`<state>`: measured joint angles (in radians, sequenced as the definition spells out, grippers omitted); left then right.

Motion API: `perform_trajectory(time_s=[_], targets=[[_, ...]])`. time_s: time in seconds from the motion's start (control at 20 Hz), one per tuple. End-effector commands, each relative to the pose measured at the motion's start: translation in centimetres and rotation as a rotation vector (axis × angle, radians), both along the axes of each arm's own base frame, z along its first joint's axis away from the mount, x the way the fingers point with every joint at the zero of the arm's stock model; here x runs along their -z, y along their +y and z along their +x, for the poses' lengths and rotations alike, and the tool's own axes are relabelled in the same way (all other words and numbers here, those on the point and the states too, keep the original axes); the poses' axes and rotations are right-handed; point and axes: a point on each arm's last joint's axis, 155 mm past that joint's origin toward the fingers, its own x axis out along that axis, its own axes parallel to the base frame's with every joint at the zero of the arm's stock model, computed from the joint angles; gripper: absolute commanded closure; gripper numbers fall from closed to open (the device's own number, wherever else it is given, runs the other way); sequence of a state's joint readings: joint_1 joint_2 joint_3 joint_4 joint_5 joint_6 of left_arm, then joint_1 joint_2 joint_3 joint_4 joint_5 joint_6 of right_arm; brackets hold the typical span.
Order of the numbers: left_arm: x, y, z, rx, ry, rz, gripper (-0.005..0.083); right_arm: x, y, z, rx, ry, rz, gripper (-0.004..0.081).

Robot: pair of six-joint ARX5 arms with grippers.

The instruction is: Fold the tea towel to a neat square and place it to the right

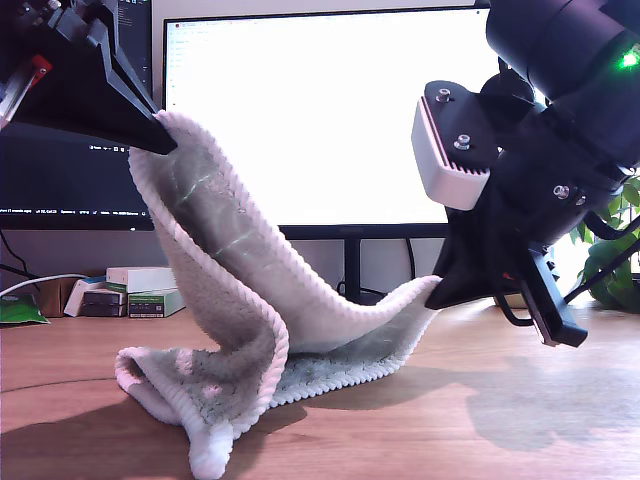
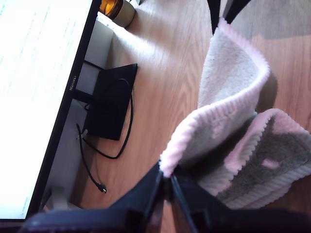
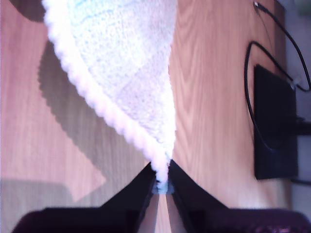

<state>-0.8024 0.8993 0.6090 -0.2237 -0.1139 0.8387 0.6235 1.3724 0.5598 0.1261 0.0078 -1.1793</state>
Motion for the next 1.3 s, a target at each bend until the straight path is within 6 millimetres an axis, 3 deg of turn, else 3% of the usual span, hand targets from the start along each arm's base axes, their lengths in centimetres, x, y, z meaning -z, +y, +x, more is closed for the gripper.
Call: perform_trajectory(time_s=[0.0,0.35,0.5,0.65,0.85,1.05,1.25], targets=[[-0.5,-0.1,0.2,-0.013,0.004,-0.026,0.0797,-0.2,0.7,-0.2,-0.032,-0.001,0.010,0.0781],[-0.2,0.5,0.4,-0.040,0.014,-0.014,0.0797,-2.2,1.8,0.4,-0.071,-0.082,0.026,0.0781],[-0.9,1.8,1.6,-0.112,-0.023,-0.010,0.0797,-5.2,2.0,1.2,-0.052,-0.145,0.063,0.0781],[-3.5,2.4,2.9,-0.160,-0.094,-0.066,0.0798,-8.8,1.1,2.7,0.013,-0.209,0.065,0.0781],[-9.2,2.2,3.5,-0.165,-0.171,-0.156,0.0798,-12.0,-1.7,3.9,0.142,-0.187,0.006,0.0781],[-12.3,2.1,3.0,-0.142,-0.177,-0.174,0.0798,-14.9,-2.6,2.9,0.189,-0.111,0.025,0.0781],[-13.4,2.2,2.3,-0.127,-0.147,-0.167,0.0798,-17.4,-3.7,0.9,0.229,-0.021,0.026,0.0781]])
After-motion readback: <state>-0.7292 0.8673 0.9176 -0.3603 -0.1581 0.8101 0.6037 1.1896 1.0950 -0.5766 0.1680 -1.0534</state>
